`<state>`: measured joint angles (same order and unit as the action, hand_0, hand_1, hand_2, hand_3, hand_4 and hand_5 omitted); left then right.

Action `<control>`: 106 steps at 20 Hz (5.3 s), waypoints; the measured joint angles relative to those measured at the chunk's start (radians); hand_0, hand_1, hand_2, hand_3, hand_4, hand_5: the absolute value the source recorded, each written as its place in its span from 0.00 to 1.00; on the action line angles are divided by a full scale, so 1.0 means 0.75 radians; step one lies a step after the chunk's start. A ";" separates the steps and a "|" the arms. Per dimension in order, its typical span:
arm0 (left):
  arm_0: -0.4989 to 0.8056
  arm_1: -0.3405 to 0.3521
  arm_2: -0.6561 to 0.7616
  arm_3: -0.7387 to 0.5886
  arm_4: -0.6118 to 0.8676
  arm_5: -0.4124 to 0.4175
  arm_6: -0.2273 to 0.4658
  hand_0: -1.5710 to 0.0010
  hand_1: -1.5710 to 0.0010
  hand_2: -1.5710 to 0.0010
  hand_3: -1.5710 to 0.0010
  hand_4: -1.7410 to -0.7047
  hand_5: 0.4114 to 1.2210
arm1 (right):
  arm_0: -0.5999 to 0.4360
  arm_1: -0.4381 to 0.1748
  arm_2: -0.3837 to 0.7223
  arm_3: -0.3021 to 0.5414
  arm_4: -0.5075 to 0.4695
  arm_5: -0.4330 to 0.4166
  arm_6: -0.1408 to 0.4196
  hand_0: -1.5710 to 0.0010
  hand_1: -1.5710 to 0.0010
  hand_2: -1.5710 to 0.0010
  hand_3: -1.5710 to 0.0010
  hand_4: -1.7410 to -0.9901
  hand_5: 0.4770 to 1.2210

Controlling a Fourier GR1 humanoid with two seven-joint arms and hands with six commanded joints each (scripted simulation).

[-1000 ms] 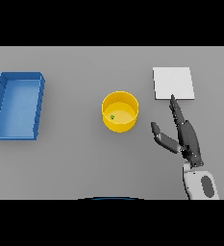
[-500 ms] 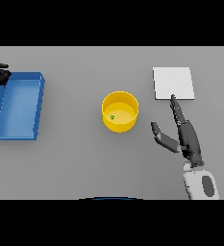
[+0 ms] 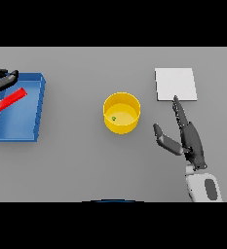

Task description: Pick up the red beaker and tilt it to pour out 1 green nut into yellow bowl. Pick up the yellow bowl and place it on the metallic measuring scale.

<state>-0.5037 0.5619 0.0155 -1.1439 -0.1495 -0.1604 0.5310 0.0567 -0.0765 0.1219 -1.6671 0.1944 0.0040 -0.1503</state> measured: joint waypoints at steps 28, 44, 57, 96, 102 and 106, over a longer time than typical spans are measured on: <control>0.021 -0.049 -0.019 -0.055 -0.009 0.069 -0.092 1.00 1.00 1.00 1.00 0.90 0.35 | -0.752 -0.430 0.555 0.429 0.823 0.384 -0.095 1.00 1.00 1.00 1.00 0.78 0.22; 0.035 -0.020 -0.014 -0.041 -0.016 0.043 -0.116 1.00 1.00 1.00 1.00 0.92 0.37 | -1.030 -0.331 0.736 0.800 0.926 0.573 -0.131 1.00 1.00 0.99 0.97 0.71 0.34; 0.010 -0.020 -0.018 -0.002 -0.030 0.045 -0.148 1.00 1.00 1.00 1.00 0.92 0.37 | -1.030 -0.332 0.754 0.771 0.905 0.644 -0.126 0.10 0.10 0.16 0.28 0.07 0.95; 0.041 -0.026 0.003 -0.120 0.024 0.048 0.014 1.00 1.00 1.00 1.00 0.85 0.48 | -1.218 -0.593 0.408 1.233 0.857 0.344 -0.079 0.00 0.00 0.10 0.16 0.00 1.00; 0.039 -0.031 -0.009 -0.139 0.023 0.044 0.047 1.00 1.00 1.00 1.00 0.86 0.48 | -1.258 -0.546 0.377 1.389 0.883 0.307 -0.084 0.00 0.00 0.12 0.11 0.00 1.00; 0.026 -0.027 -0.002 -0.112 0.026 0.036 0.012 1.00 1.00 1.00 1.00 0.87 0.46 | -1.278 -0.542 0.369 1.436 0.896 0.313 -0.116 0.00 0.00 0.11 0.12 0.00 1.00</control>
<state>-0.4839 0.5416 0.0139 -1.2282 -0.1300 -0.1336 0.5397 -0.9016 -0.4828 0.3984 -0.5903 0.8665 0.2391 -0.2374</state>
